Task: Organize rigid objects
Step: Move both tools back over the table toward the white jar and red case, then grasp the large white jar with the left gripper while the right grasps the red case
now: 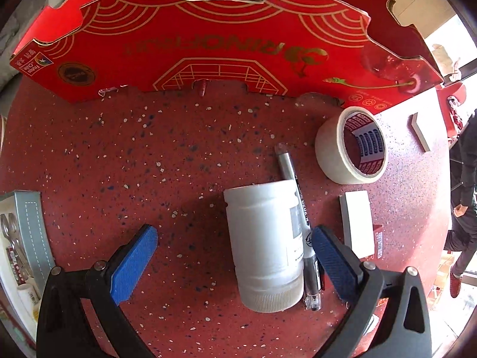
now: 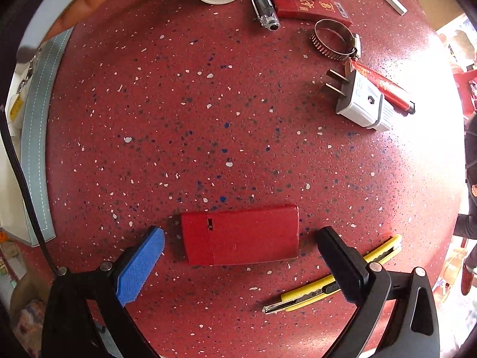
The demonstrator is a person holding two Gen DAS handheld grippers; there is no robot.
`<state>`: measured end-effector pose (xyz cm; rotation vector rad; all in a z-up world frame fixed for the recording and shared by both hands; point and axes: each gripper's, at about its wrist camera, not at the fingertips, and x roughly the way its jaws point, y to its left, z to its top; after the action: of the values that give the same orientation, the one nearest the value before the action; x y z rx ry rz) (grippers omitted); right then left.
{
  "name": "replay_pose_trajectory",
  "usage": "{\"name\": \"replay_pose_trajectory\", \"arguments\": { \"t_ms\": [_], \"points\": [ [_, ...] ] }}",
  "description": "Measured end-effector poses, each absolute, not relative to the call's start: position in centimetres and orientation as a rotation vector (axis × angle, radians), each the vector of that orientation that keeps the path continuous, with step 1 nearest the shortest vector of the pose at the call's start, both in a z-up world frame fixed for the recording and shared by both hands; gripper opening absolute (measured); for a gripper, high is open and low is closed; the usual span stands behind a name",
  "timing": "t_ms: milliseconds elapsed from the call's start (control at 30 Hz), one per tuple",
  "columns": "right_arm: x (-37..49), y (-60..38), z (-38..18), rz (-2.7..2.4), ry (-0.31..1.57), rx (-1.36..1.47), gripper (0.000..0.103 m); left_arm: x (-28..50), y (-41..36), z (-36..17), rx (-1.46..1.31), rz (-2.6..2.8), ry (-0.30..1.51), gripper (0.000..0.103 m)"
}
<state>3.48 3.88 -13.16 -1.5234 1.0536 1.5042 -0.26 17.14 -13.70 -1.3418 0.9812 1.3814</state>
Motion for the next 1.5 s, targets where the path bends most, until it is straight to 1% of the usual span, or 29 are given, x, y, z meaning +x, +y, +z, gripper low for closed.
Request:
{"name": "replay_pose_trajectory", "arguments": {
  "t_ms": [167,200,267,333,467,667,733,933,1067,1100,1133,1167,1200,1233,1267,1300,1367,1500],
  "points": [
    [5.3,6.6,-15.4,1.492,1.071,-1.544,0.103,0.0,17.8,-14.1,-1.3,1.388,1.057,0.103],
    [5.3,6.8,-15.4,1.492,1.072,-1.545,0.103,-0.5,17.5,-14.1,-1.317,1.395,1.054,0.103],
    [5.2,7.0,-15.3,1.497,1.067,-1.544,0.103,-1.6,16.8,-13.6,-1.373,1.407,0.97,0.103],
    [5.9,6.5,-15.9,1.501,1.064,-1.54,0.103,-2.6,16.3,-12.9,-1.379,1.428,0.932,0.103],
    [6.1,6.3,-16.1,1.502,1.063,-1.54,0.103,-4.7,15.6,-11.9,-1.343,1.451,0.966,0.103],
    [6.3,5.8,-16.1,1.505,1.06,-1.532,0.103,-7.2,15.5,-11.8,-1.38,1.458,0.972,0.103],
    [6.3,5.5,-15.8,1.506,1.059,-1.528,0.103,-6.7,15.7,-11.9,-1.339,1.461,1.015,0.103],
    [6.6,5.0,-15.6,1.514,1.052,-1.519,0.103,-6.4,14.4,-11.2,-1.305,1.495,0.971,0.103],
    [6.7,5.1,-15.7,1.492,1.074,-1.547,0.103,-5.3,15.1,-11.4,-1.365,1.44,1.027,0.102],
    [6.7,5.0,-15.6,1.489,1.069,-1.551,0.101,-5.8,16.3,-11.4,-1.368,1.441,1.024,0.097],
    [6.9,4.9,-15.5,1.488,1.069,-1.548,0.097,-6.1,16.4,-11.2,-1.36,1.444,1.021,0.09],
    [7.0,4.9,-15.3,1.486,1.068,-1.542,0.093,-6.3,16.9,-10.6,-1.348,1.437,1.019,0.085],
    [7.2,4.8,-15.0,1.487,1.065,-1.533,0.085,-6.7,16.6,-9.8,-1.33,1.428,1.025,0.075],
    [7.2,4.8,-14.7,1.49,1.064,-1.53,0.077,-6.5,16.4,-9.4,-1.312,1.412,1.027,0.061],
    [7.2,4.8,-14.4,1.493,1.059,-1.532,0.072,-6.8,16.1,-8.7,-1.299,1.401,1.036,0.054],
    [7.2,4.7,-14.4,1.494,1.054,-1.542,0.071,-7.1,16.0,-8.2,-1.298,1.388,1.039,0.045],
    [7.1,4.6,-14.4,1.494,1.05,-1.558,0.071,-7.3,15.9,-7.7,-1.326,1.367,1.026,0.045],
    [7.4,4.2,-13.8,1.496,1.042,-1.553,0.071,-7.4,14.0,-6.8,-1.287,1.352,1.028,0.044]
  ]
}}
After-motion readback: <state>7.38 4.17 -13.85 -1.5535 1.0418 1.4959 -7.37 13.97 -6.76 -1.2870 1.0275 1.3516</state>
